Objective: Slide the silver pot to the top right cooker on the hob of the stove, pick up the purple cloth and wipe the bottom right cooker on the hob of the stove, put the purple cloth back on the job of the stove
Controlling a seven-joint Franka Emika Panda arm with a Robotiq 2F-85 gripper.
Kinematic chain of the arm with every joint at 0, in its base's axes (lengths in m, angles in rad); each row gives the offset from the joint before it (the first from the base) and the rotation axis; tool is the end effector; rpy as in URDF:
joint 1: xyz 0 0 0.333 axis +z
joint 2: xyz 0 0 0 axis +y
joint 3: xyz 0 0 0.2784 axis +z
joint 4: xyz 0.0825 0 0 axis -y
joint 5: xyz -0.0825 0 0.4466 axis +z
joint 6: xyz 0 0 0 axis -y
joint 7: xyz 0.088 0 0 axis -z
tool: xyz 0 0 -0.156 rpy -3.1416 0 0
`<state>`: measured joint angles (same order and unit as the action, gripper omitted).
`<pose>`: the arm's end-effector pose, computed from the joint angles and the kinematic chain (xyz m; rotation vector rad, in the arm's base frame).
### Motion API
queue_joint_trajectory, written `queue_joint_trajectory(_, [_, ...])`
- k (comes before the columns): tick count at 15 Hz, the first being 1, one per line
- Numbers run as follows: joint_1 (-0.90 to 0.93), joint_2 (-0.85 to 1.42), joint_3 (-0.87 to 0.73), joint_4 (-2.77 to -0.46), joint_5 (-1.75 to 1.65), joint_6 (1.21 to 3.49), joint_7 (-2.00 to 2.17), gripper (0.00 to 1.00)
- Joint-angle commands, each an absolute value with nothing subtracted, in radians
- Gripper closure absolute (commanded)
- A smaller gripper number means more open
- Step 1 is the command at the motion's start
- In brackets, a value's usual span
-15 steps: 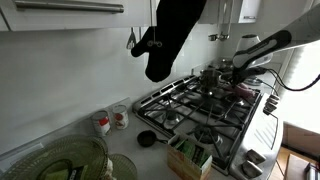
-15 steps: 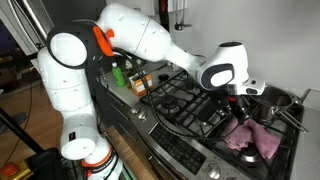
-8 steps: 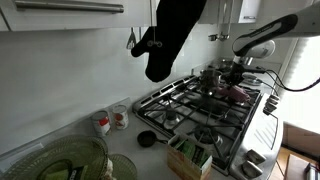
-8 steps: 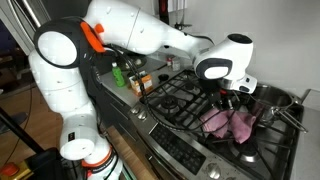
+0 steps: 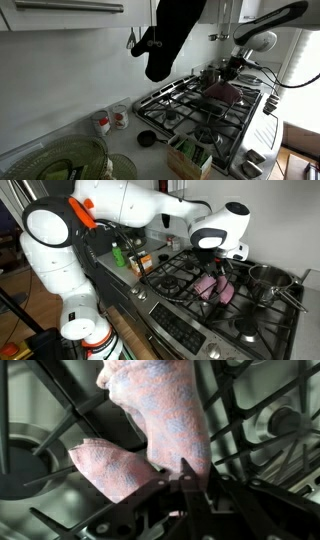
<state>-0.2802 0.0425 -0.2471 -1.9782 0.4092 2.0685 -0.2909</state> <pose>0.5645 -0.2846 0.3436 -2.7616 0.5949 -0.2652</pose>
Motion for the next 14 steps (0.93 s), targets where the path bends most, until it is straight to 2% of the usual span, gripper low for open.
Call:
queue_joint_trajectory(1, [-0.255, 0.005, -0.221, -1.996, 0.486, 2.029, -0.371, 0.96])
queue_joint_trajectory(4, [-0.229, 0.014, -0.199, -1.994, 0.489, 2.046, -0.405, 0.96])
queue_joint_trajectory(5, [-0.223, 0.018, -0.194, -1.997, 0.465, 2.072, -0.391, 0.60])
queue_joint_trajectory(6, [-0.219, 0.019, -0.192, -1.994, 0.461, 2.074, -0.395, 0.60])
queue_joint_trajectory(14, [-0.230, -0.037, -0.212, -1.967, 0.400, 2.151, -0.351, 0.02])
